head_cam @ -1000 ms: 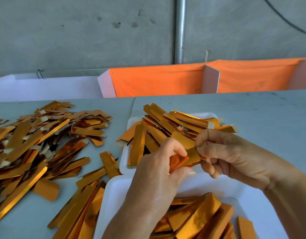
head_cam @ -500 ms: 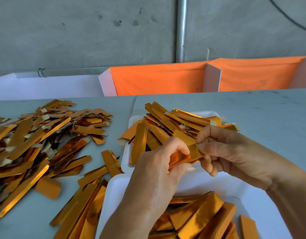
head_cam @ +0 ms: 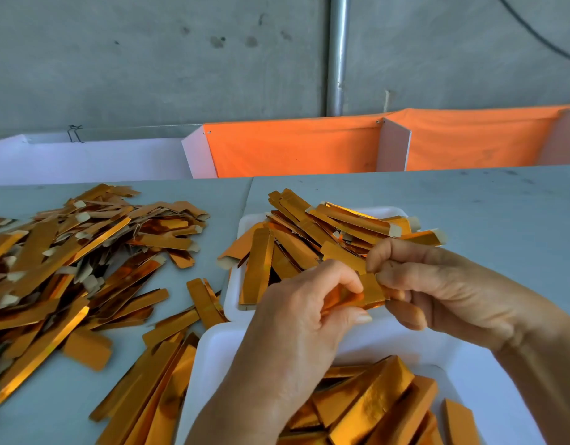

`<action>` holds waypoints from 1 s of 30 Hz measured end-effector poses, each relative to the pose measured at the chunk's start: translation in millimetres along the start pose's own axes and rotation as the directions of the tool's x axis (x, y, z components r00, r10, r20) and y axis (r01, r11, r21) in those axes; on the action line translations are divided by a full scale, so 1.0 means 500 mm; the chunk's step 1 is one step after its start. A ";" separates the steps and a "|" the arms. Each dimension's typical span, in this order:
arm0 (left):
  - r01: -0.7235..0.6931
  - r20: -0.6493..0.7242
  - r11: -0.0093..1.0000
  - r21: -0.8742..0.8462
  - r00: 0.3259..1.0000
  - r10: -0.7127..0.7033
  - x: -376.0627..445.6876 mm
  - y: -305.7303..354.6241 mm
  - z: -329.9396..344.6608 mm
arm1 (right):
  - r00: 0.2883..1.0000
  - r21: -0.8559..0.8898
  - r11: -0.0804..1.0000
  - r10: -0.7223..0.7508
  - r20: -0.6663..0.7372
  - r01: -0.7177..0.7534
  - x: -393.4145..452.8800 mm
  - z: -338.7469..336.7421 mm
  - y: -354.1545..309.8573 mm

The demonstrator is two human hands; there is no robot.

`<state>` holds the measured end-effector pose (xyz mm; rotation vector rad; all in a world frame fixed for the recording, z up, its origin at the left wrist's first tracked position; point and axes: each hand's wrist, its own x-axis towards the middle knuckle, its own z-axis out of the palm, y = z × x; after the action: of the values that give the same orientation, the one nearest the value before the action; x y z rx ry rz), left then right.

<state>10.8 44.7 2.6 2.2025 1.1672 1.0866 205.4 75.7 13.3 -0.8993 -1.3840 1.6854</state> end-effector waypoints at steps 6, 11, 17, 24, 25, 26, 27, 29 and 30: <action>-0.043 0.002 0.998 0.046 0.999 0.043 -0.001 -0.002 0.002 | 0.998 -0.070 0.996 -0.052 0.020 0.054 0.000 -0.001 0.001; 0.018 0.018 0.993 -0.120 1.000 -0.016 0.000 -0.008 -0.003 | 0.987 0.123 0.991 -0.073 0.142 0.055 0.000 -0.013 0.009; 0.027 0.042 0.969 -0.247 0.999 -0.017 0.002 -0.007 -0.001 | 0.984 0.156 0.986 -0.090 0.152 0.066 0.002 -0.017 0.012; 0.119 0.102 0.922 -0.369 0.991 -0.087 0.007 -0.012 0.003 | 0.986 0.135 0.990 -0.071 0.151 0.051 0.010 -0.016 0.026; 0.130 0.111 0.919 -0.373 0.989 -0.095 0.008 -0.013 0.004 | 0.983 0.143 0.989 -0.060 0.173 0.035 0.009 -0.018 0.026; 0.142 0.127 0.919 -0.369 0.987 -0.102 0.007 -0.013 0.004 | 0.981 0.127 0.992 -0.045 0.189 0.021 0.008 -0.019 0.025; 0.160 0.151 0.921 -0.356 0.982 -0.113 0.006 -0.014 0.004 | 0.980 0.097 0.995 -0.024 0.196 0.005 0.007 -0.020 0.024; 0.211 0.211 0.927 -0.311 0.966 -0.149 0.003 -0.016 0.006 | 0.981 0.026 0.999 0.041 0.190 -0.047 0.004 -0.023 0.022; 0.241 0.238 0.929 -0.281 0.955 -0.176 0.002 -0.018 0.007 | 0.981 -0.015 0.996 0.087 0.176 -0.086 0.003 -0.023 0.021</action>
<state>9.4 50.7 -4.9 1.8519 1.0353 0.8585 213.7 81.1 0.8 -0.8413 -1.4861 1.8649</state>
